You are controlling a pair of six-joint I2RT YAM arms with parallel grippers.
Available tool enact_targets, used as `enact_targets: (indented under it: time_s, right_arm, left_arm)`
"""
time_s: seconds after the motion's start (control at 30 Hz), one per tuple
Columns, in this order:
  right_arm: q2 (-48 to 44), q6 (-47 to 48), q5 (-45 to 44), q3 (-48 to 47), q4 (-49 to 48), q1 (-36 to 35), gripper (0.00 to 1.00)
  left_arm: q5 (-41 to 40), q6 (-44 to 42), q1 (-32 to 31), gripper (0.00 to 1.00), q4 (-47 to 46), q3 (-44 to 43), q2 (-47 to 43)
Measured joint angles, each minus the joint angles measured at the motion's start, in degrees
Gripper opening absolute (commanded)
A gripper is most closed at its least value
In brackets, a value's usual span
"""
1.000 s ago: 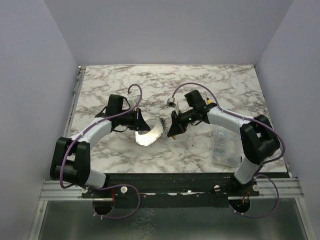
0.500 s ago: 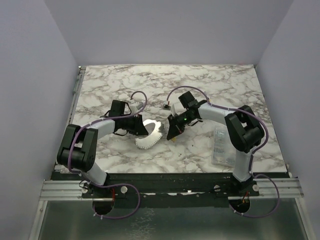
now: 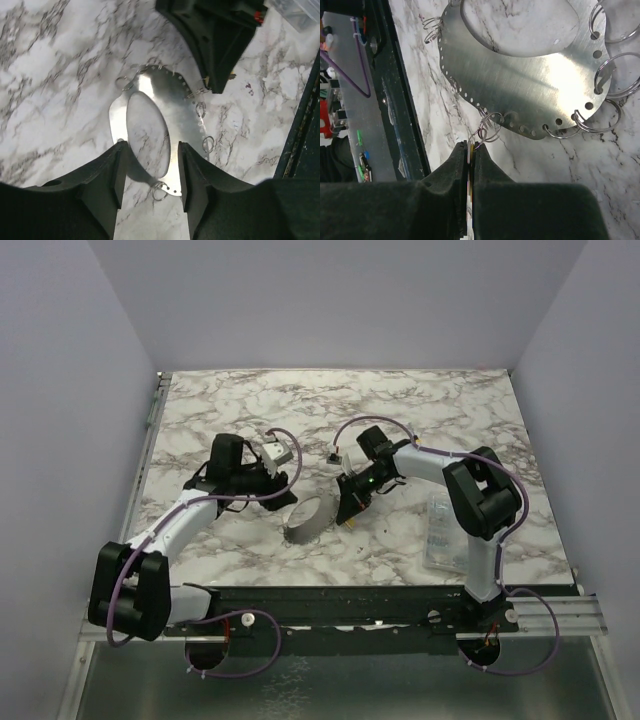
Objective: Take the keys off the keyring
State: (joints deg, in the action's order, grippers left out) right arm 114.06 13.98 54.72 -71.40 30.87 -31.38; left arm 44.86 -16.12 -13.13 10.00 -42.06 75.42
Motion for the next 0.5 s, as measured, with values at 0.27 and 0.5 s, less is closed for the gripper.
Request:
enact_targets:
  time_s: [0.27, 0.5]
  right_arm:
    - [0.5, 2.7, 4.4, -2.6, 5.0, 0.0, 0.01]
    - [0.5, 5.7, 7.1, -3.8, 8.6, 0.0, 0.01]
  left_arm:
    - [0.2, -16.0, -12.1, 0.42, 4.6, 0.1, -1.6]
    - [-0.2, -27.0, -15.1, 0.4, 6.2, -0.5, 0.3]
